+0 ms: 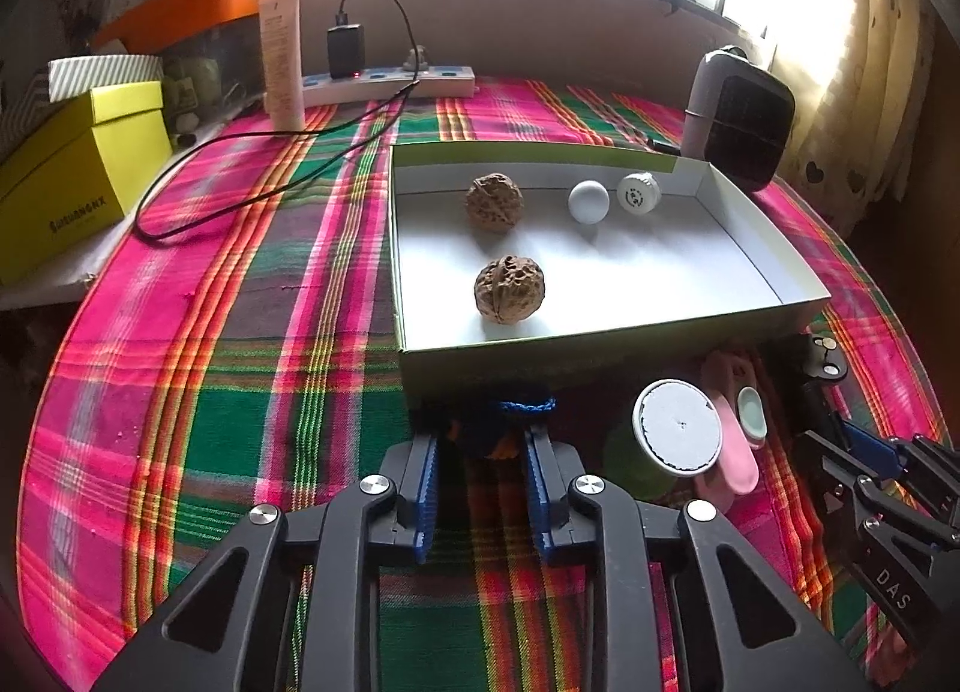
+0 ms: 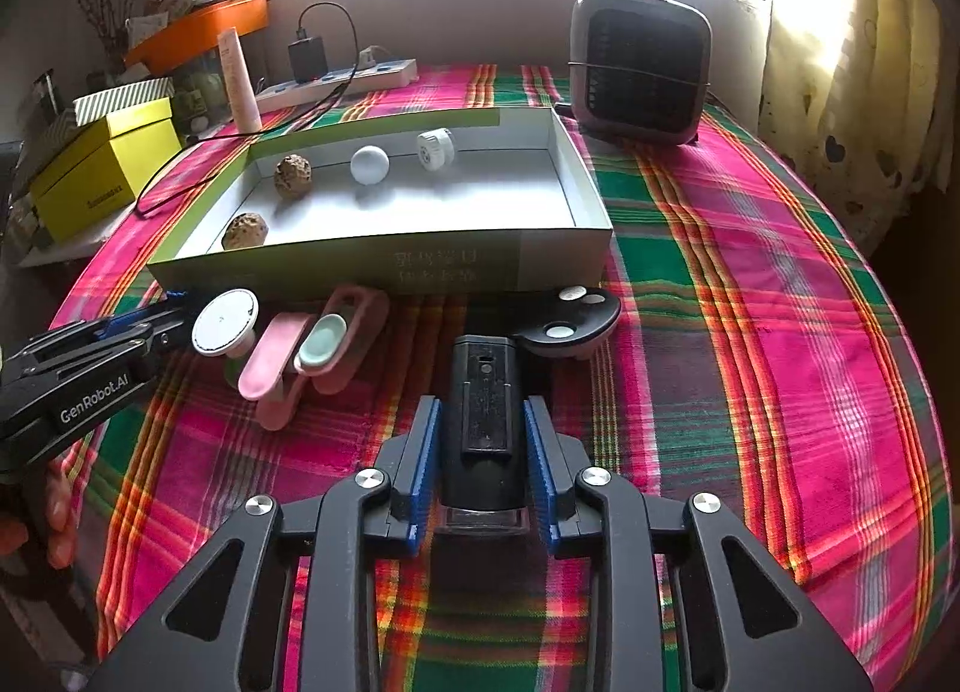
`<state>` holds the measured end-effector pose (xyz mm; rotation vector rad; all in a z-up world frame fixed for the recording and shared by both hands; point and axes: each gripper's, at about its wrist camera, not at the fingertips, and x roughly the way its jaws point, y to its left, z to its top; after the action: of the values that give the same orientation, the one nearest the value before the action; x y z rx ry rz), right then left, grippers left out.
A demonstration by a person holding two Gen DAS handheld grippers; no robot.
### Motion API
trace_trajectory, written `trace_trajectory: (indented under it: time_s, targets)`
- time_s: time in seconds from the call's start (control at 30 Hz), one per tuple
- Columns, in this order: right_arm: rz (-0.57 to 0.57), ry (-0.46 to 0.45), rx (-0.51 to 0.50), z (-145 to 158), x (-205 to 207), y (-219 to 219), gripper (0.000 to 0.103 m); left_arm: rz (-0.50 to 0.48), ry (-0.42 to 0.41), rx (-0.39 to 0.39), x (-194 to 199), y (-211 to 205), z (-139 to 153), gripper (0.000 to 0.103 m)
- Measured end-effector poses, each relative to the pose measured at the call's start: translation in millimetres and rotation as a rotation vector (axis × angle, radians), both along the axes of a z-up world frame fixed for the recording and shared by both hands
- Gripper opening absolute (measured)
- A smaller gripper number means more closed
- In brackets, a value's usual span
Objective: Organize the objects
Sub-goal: 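Close the right tool on the black cylindrical device, then close the left tool on the blue cord keychain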
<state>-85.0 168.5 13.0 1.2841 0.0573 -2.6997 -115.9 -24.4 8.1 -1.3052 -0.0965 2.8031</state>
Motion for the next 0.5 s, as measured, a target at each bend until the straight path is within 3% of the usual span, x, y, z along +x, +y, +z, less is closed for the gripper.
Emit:
trace_trajectory:
  time_s: [0.5]
  targets:
    - [0.014,0.005,0.002,0.1,2.1,-1.7,0.029,0.000,-0.001,0.006,1.8,-0.5,-0.5,0.022]
